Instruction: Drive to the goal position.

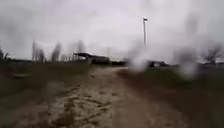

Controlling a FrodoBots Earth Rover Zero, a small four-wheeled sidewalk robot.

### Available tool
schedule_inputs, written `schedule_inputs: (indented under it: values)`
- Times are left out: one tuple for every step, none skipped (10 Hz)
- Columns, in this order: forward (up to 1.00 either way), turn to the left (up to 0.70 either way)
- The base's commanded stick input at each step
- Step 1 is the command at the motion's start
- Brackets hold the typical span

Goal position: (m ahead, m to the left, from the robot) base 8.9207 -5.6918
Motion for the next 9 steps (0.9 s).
schedule_inputs:
  values:
    - [1.00, 0.00]
    - [1.00, 0.00]
    - [1.00, 0.00]
    - [1.00, 0.00]
    - [1.00, 0.00]
    - [1.00, 0.00]
    - [1.00, 0.00]
    - [1.00, 0.00]
    - [1.00, 0.00]
